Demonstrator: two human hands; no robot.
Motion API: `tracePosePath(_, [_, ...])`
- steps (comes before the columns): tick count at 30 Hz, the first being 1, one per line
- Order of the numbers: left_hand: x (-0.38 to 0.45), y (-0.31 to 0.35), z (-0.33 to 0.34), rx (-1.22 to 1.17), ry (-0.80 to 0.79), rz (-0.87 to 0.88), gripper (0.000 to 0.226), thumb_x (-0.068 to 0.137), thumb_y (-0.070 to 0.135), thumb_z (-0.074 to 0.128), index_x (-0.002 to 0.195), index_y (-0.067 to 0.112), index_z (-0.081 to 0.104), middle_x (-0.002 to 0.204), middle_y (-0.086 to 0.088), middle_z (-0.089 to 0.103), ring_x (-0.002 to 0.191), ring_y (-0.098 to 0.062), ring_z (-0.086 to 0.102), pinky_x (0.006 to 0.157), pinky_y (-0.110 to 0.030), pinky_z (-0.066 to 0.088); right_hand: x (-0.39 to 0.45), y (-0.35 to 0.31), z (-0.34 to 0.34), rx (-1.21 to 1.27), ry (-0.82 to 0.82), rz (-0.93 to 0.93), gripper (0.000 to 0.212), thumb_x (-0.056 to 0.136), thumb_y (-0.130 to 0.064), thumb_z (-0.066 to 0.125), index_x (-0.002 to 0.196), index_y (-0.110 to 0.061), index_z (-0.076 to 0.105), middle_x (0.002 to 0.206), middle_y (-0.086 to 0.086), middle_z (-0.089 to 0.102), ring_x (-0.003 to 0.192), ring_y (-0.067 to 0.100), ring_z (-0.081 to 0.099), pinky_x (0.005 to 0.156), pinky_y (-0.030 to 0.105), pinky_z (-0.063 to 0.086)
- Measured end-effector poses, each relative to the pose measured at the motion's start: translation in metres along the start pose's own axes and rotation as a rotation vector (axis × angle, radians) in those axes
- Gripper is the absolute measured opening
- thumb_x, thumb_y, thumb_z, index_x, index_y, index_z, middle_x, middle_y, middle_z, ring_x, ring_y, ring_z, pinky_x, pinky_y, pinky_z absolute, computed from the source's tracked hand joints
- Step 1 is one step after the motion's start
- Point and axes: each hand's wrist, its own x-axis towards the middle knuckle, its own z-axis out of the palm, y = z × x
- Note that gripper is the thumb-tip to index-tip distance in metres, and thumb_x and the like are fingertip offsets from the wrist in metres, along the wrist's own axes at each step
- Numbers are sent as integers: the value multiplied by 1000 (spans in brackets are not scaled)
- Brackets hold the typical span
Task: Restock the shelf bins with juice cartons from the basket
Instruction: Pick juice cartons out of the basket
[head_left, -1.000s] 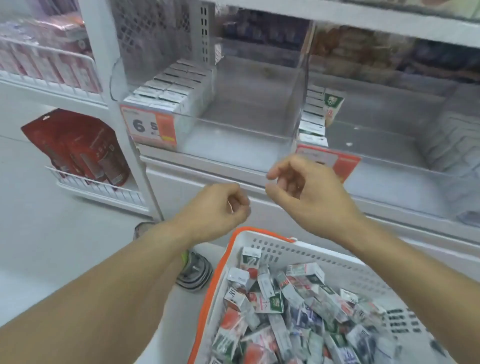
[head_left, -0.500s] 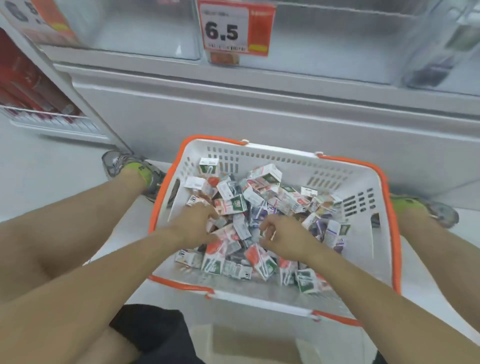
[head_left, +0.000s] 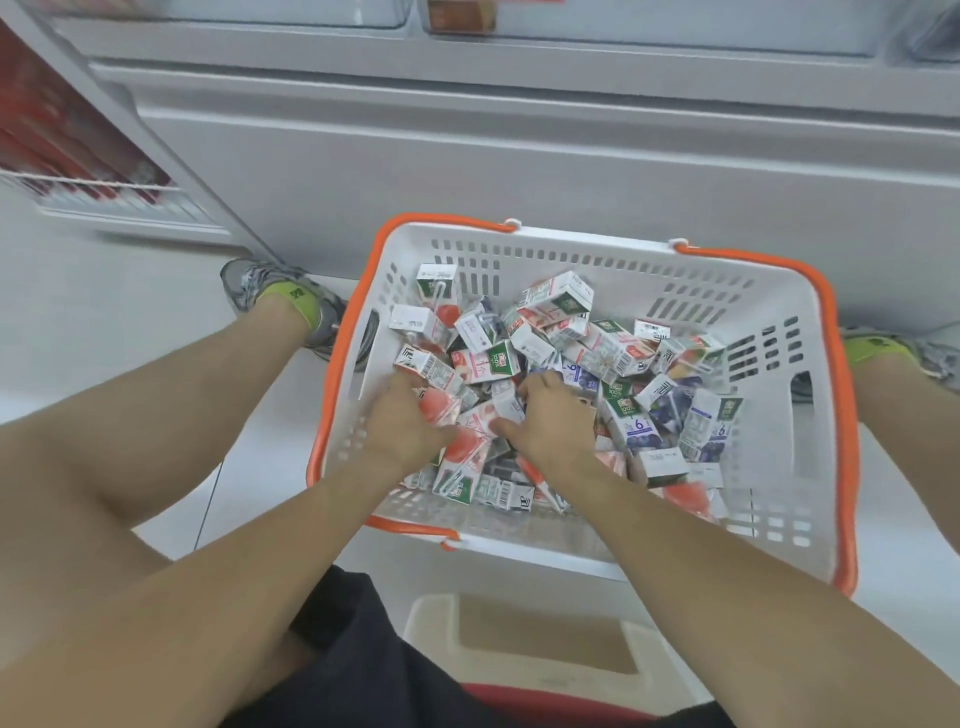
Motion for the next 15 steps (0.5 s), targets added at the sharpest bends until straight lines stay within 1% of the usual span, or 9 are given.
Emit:
tracePosePath(2, [1,-1,7,123,-2,33,93,64,44,90,135,7,42,123,-7,56,109,-22,55,91,-31,44,0,-1,0,-23,0,-15,52,81,-56,68,115,-17,57,117,1,55,95,22,61,73,34,53])
tracePosePath(4, [4,-5,11,204,-31,12,88,68,52,84,132,6,45,127,-10,56,115,-27,54,95,-35,45,1,0,-4,40,-19,9,47,80,-51,69,110,-15,61,111,0,56,89,22,62,71,33,52])
tracePosePath(6, [6,-8,11,212,-64,-22,86,68,57,82,128,5,48,125,-11,59,114,-27,57,92,-33,46,0,6,-13,169,-2,50,41,76,-46,73,102,-14,67,99,-1,58,80,18,59,66,29,48])
tracePosePath(8, [9,-6,6,189,-78,-25,85,66,56,84,126,7,52,122,-7,63,111,-23,60,87,-29,45,-3,15,-26,331,40,90,31,72,-38,78,88,-12,69,84,0,58,68,14,53,61,27,45])
tracePosePath(10, [8,-2,-1,181,-94,-32,82,64,52,87,127,9,56,119,-3,66,107,-20,61,82,-24,42,-7,24,-44,486,31,144,32,72,-28,80,82,0,68,75,13,62,60,19,50,58,35,48])
tracePosePath(11, [8,2,-6,184,-93,-35,81,64,49,88,128,11,57,115,-2,66,105,-19,61,79,-22,40,-8,29,-55,526,2,169,37,73,-25,82,88,6,68,80,22,66,61,28,54,63,42,52])
tracePosePath(12, [7,3,-9,184,-94,-34,79,64,47,88,129,12,58,108,-1,65,100,-18,60,78,-21,40,-9,34,-67,553,-39,188,44,73,-24,83,95,11,67,89,27,67,67,37,57,69,44,55])
tracePosePath(13, [8,6,-13,172,-98,-25,79,63,45,89,129,14,58,102,1,62,94,-16,57,78,-22,41,-8,39,-78,568,-79,198,49,73,-24,85,98,12,65,93,28,66,70,40,58,70,43,55])
tracePosePath(15, [7,13,-20,112,-141,0,76,60,38,92,126,19,59,104,2,59,94,-15,55,82,-28,49,-9,52,-99,567,-142,200,48,71,-27,87,97,8,67,92,22,66,74,35,62,70,38,54])
